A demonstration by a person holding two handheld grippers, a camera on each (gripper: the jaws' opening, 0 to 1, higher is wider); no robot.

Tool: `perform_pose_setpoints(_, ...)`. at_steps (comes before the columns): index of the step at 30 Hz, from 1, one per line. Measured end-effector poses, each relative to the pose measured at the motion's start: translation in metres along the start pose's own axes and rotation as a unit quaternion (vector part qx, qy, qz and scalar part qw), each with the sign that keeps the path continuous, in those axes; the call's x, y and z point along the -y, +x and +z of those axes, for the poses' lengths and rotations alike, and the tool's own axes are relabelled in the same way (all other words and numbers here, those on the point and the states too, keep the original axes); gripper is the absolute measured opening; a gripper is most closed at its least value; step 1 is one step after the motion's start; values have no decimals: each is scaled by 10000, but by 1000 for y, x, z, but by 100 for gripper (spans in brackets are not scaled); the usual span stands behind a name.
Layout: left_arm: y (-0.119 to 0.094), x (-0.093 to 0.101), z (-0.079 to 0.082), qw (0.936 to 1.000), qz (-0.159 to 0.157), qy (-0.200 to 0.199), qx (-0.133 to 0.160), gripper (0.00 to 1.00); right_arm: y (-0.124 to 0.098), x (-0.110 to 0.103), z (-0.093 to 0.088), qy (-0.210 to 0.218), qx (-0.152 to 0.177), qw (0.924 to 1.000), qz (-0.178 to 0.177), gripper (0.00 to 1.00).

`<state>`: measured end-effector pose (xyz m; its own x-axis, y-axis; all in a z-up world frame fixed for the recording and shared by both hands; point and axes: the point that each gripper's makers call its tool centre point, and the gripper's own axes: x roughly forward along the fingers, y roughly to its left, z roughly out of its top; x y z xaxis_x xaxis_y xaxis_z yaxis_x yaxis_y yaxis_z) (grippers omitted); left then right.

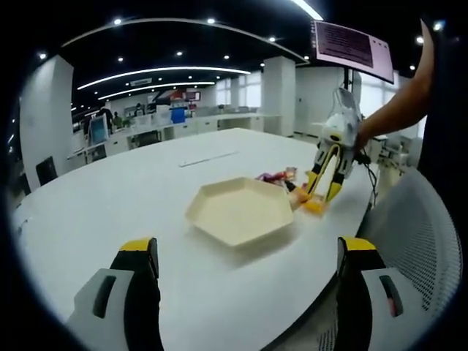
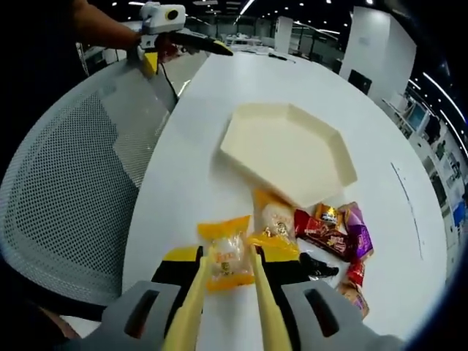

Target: Place the target food into the container with the food tongs after gripping and lifting it, then release it inside without dropping or visibly crushing the food.

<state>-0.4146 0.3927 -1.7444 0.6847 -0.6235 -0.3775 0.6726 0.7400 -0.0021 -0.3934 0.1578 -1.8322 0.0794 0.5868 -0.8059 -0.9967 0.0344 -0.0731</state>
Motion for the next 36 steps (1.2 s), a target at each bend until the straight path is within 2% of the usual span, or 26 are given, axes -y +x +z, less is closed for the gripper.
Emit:
perform_pose_setpoints(1, 0, 0, 0, 10000, 1, 12, -3, 98, 0, 0, -1, -20, -12, 10000, 13, 29)
perform_pose_setpoints(4, 0, 0, -1, 10000, -6, 11, -17, 98, 1, 1, -2, 277, 7, 9996, 49, 27)
perform_pose_setpoints(6, 0, 0, -1, 10000, -2, 14, -12, 98, -1, 3, -3, 657, 11, 9978, 4, 26)
perform_pose_setpoints(8, 0, 0, -1, 10000, 4, 1, -20, 98, -2, 3, -2, 590, 4, 9983, 0, 24)
perform_pose_setpoints(16, 0, -1, -2, 10000, 13, 26, -28, 98, -11, 2, 1, 871, 55, 9962, -74, 24)
perform_pose_setpoints(20, 1, -1, -5, 9999, 3, 110, -98, 98, -21, 4, 9, 931, 159, 9955, -95, 24)
perform_pose_setpoints(25, 4, 13, -13, 9988, -284, 271, -287, 99, -32, 10, 13, 1039, 137, 9944, -150, 24)
perform_pose_setpoints(36, 4, 15, -16, 9983, -373, 286, -353, 99, -52, 28, 25, 1141, 99, 9928, -352, 24)
